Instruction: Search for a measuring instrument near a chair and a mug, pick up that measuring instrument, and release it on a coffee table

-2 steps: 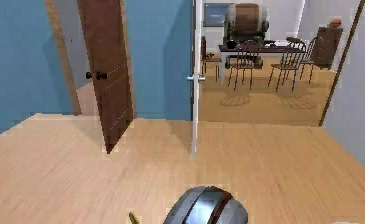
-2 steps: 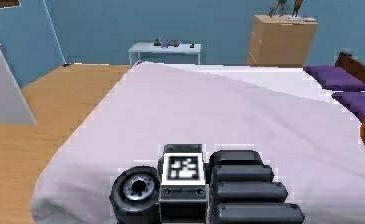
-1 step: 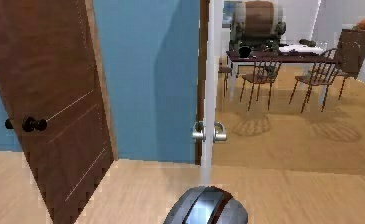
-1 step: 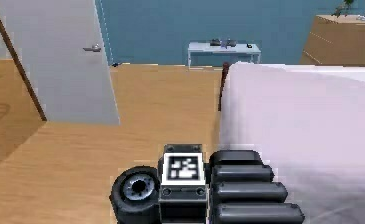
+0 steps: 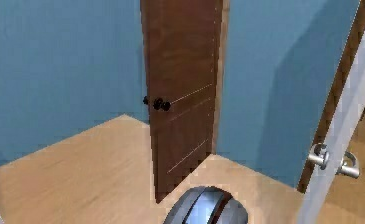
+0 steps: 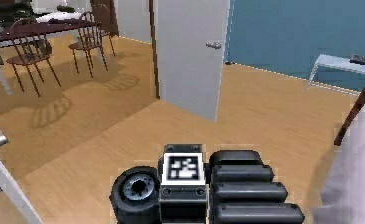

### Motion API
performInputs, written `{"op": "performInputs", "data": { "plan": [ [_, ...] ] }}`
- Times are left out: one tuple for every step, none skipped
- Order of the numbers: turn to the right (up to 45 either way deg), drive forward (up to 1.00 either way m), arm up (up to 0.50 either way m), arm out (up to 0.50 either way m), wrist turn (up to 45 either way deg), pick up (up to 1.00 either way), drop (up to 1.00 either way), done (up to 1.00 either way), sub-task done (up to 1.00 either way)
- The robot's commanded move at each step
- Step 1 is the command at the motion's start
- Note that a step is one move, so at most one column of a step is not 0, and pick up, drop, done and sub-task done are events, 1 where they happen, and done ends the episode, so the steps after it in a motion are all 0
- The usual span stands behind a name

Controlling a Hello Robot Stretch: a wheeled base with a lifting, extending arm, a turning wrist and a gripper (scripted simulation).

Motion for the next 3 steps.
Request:
{"op": "performInputs", "data": {
  "plan": [
    [0.0,0.05,0.0,0.0,0.0,0.0,0.0,0.0,0.0],
    [45.0,0.0,0.0,0.0,0.0,0.0,0.0,0.0,0.0],
    [45.0,0.0,0.0,0.0,0.0,0.0,0.0,0.0,0.0]
  ]
}}
